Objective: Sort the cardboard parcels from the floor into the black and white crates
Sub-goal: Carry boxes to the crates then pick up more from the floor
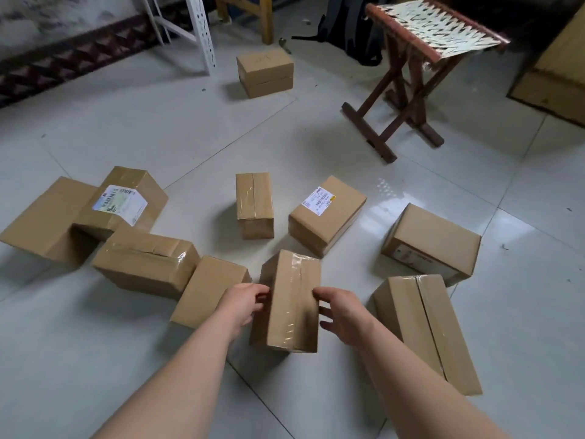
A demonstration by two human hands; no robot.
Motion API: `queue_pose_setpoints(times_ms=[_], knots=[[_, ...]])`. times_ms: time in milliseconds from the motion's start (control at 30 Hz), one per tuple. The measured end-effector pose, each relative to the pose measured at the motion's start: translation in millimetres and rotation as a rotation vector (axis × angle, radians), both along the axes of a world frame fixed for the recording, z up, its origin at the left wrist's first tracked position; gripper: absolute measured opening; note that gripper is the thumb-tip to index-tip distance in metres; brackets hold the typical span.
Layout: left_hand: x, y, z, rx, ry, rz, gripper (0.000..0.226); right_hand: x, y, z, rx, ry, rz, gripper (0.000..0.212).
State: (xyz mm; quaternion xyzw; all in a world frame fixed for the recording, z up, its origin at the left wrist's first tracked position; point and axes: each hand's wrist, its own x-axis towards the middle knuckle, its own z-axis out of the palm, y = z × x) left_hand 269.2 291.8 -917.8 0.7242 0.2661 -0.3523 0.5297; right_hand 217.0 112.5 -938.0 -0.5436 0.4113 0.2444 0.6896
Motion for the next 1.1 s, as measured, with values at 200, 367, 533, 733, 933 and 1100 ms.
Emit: queue_pose_setpoints(times_ms=[200, 367, 533, 733, 933, 1100], knots=[[-9.9, -19.7, -24.6, 0.175, -0.055, -0.137, 0.026, -19.0, -30.5, -19.9, -0.079, 0.067, -0.014, 0.028], [-13.2, -27.2, -36.2, 0.044, 0.100, -0.089, 0.046, -20.7, -37.2, -33.2, 0.019, 0.046, -0.106, 0.033], [-14.1, -34.0, -24.9, 0.118, 0.020, -0.143, 0.023, -21.4, -29.6, -19.0, -0.065, 0.016, -0.025, 0.034], [-6.1, -70.5, 0.2, 0.162, -0.401, 0.058, 0.024, -32.8, -68.4, 29.4, -0.505, -0.311, -0.219, 0.036], [-41.3, -142.8, 15.2, -0.283, -0.015, -0.146, 0.015, -76.5, -129.0, 44.7, -0.729, -0.118, -0.381, 0.040], [-73.3, -173.9, 12.3, -0.233, 0.077, -0.453, 0.010, -108.8, -144.8, 37.4, -0.446, 0.098, -0.313, 0.029]])
